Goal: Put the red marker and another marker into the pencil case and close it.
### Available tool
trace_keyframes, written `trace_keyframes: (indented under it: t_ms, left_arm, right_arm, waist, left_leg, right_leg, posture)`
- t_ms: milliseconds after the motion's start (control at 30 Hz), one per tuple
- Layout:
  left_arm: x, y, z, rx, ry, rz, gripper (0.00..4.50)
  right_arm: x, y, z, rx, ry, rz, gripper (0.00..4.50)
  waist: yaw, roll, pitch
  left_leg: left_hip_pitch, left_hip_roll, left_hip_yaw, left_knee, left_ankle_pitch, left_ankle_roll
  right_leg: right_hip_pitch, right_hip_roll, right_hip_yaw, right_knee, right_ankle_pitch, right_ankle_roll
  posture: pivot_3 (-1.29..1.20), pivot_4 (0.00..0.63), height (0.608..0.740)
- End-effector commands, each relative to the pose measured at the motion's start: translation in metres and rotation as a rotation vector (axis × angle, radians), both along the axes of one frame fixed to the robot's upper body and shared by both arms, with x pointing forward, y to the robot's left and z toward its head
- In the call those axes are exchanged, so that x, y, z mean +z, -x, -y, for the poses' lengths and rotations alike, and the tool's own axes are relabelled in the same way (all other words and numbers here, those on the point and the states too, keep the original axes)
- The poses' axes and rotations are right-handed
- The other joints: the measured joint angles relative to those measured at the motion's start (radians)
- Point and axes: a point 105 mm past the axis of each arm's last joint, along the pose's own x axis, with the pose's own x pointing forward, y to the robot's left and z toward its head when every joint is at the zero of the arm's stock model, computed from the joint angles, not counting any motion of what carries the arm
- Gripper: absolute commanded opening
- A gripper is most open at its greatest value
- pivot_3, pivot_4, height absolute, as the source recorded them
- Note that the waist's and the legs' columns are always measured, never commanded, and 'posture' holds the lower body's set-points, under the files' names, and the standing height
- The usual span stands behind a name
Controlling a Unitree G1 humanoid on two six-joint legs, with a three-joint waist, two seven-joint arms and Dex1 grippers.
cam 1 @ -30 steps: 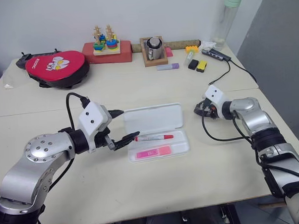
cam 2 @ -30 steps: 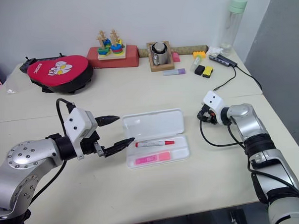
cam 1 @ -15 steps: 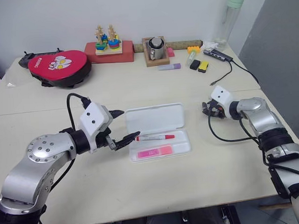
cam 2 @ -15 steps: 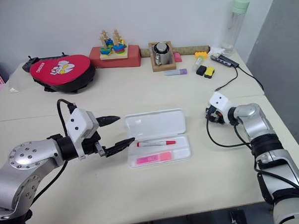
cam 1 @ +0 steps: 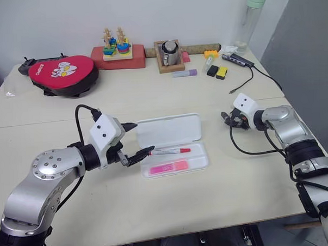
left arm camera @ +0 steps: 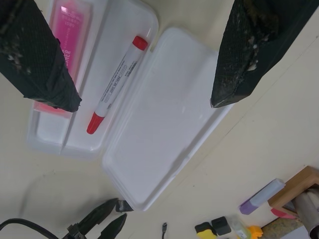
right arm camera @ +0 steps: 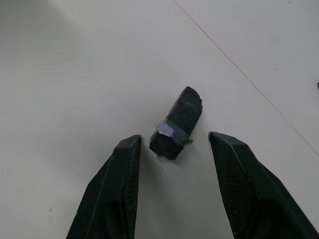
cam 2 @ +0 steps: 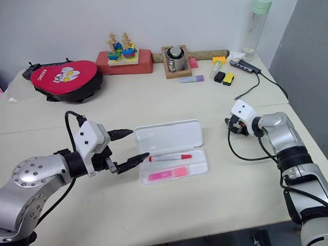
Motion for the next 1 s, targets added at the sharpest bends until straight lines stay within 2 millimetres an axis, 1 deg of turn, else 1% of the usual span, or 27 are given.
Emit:
trace_keyframes:
  t_ms: [33, 133, 200, 300, 367, 467, 567, 600, 633, 667, 733, 867, 967, 1000]
  left_arm:
    - [0.006, 0.0, 0.003, -0.008, -0.005, 0.038, 4.46]
    - [0.005, 0.0, 0.003, -0.009, -0.005, 0.037, 4.46]
    - [0.005, 0.0, 0.003, -0.007, -0.006, 0.037, 4.46]
    - [0.005, 0.001, 0.002, -0.004, -0.005, 0.036, 4.46]
    - [0.005, 0.001, 0.002, -0.005, -0.006, 0.035, 4.46]
    - [0.004, 0.001, 0.002, -0.003, -0.007, 0.033, 4.5]
    - [0.004, 0.001, 0.002, -0.002, -0.006, 0.033, 4.5]
    - [0.004, 0.0, 0.002, -0.002, -0.006, 0.033, 4.5]
    - [0.004, 0.0, 0.002, -0.003, -0.007, 0.034, 4.5]
    - [0.004, 0.0, 0.003, -0.003, -0.007, 0.034, 4.5]
    - [0.004, 0.0, 0.003, -0.004, -0.007, 0.034, 4.5]
    - [0.004, 0.001, 0.003, -0.004, -0.006, 0.033, 4.5]
    - [0.004, 0.001, 0.003, -0.002, -0.006, 0.031, 4.5]
    - [0.004, 0.001, 0.002, -0.002, -0.008, 0.031, 4.5]
  right_arm:
    - [0.006, -0.003, 0.0, -0.036, -0.06, -0.004, 2.25]
    - [0.001, -0.002, -0.003, -0.064, -0.125, -0.053, 2.25]
    - [-0.001, -0.003, -0.001, -0.091, -0.131, -0.064, 2.25]
    - [-0.004, -0.005, 0.0, -0.156, -0.204, -0.106, 2.25]
    - [-0.005, -0.006, -0.002, -0.169, -0.235, -0.119, 2.25]
    - [-0.002, -0.006, -0.007, -0.163, -0.256, -0.121, 1.74]
    - [0.0, -0.006, -0.01, -0.154, -0.264, -0.119, 1.03]
    - [0.001, -0.006, -0.01, -0.152, -0.266, -0.119, 0.87]
    - [0.001, -0.006, -0.011, -0.148, -0.268, -0.12, 0.54]
    - [0.002, -0.006, -0.011, -0.147, -0.27, -0.12, 0.41]
    - [0.003, -0.005, -0.011, -0.145, -0.27, -0.118, 0.28]
    - [0.005, -0.005, -0.011, -0.14, -0.269, -0.111, 0.27]
    - [0.015, 0.003, -0.014, -0.061, -0.269, -0.107, 0.26]
    - [0.018, 0.009, -0.016, -0.018, -0.265, -0.116, 0.26]
  waist:
    - [0.0, 0.0, 0.0]
    - [-0.002, 0.0, 0.0]
    - [-0.002, 0.0, 0.0]
    - [-0.004, 0.0, 0.0]
    - [-0.005, 0.0, 0.0]
    - [-0.006, 0.0, 0.0]
    - [-0.007, 0.0, 0.0]
    - [-0.007, 0.0, 0.0]
    - [-0.007, 0.0, 0.0]
    - [-0.007, 0.0, 0.0]
    - [-0.007, 0.0, 0.0]
    - [-0.007, 0.0, 0.0]
    - [-0.005, 0.0, 0.0]
    - [-0.004, 0.0, 0.0]
  left_leg:
    - [0.0, 0.0, 0.0, 0.0, 0.0, 0.0]
    - [0.0, 0.0, 0.0, 0.0, 0.0, 0.0]
    - [0.001, 0.0, 0.0, 0.0, 0.0, 0.0]
    - [0.001, 0.0, 0.0, 0.0, 0.0, 0.0]
    - [0.001, 0.0, 0.0, 0.0, 0.0, 0.0]
    - [0.001, 0.0, 0.001, 0.0, 0.0, 0.0]
    - [0.001, 0.0, 0.001, 0.0, 0.0, 0.0]
    - [0.001, 0.0, 0.001, 0.0, 0.0, 0.0]
    - [0.001, 0.0, 0.001, 0.0, 0.0, 0.0]
    - [0.001, 0.0, 0.0, 0.0, 0.0, 0.0]
    - [0.001, 0.0, 0.001, 0.0, 0.0, 0.0]
    - [0.001, 0.0, 0.0, 0.0, 0.0, 0.0]
    - [0.001, 0.0, 0.0, 0.0, 0.0, 0.0]
    - [0.0, 0.0, 0.0, 0.0, 0.0, 0.0]
  right_leg:
    - [0.0, 0.0, 0.0, 0.0, 0.0, 0.0]
    - [0.0, 0.0, 0.0, 0.0, 0.0, 0.0]
    - [0.0, 0.0, 0.0, 0.001, 0.0, 0.001]
    - [0.0, 0.0, 0.0, 0.001, 0.0, 0.001]
    - [0.0, 0.0, 0.001, 0.001, 0.0, 0.001]
    - [0.0, 0.0, 0.001, 0.001, -0.001, 0.001]
    - [0.0, 0.0, 0.001, 0.001, -0.001, 0.001]
    - [0.0, 0.0, 0.001, 0.001, -0.001, 0.001]
    - [0.0, 0.0, 0.001, 0.001, -0.001, 0.001]
    - [0.0, 0.0, 0.001, 0.001, -0.001, 0.001]
    - [0.0, 0.0, 0.001, 0.001, -0.001, 0.001]
    - [0.0, 0.0, 0.001, 0.001, -0.001, 0.002]
    - [0.0, 0.0, 0.001, 0.0, -0.001, 0.002]
    - [0.0, 0.0, 0.001, 0.0, -0.001, 0.002]
  posture:
    - [0.0, 0.15, 0.74]
    - [0.0, 0.15, 0.74]
    - [0.0, 0.15, 0.74]
    - [0.0, 0.15, 0.74]
    - [0.0, 0.15, 0.74]
    - [0.0, 0.15, 0.74]
    - [0.0, 0.15, 0.74]
    - [0.0, 0.15, 0.74]
    - [0.0, 0.15, 0.74]
    - [0.0, 0.15, 0.74]
    - [0.0, 0.15, 0.74]
    - [0.0, 0.15, 0.74]
    - [0.0, 0.15, 0.74]
    - [0.0, 0.15, 0.74]
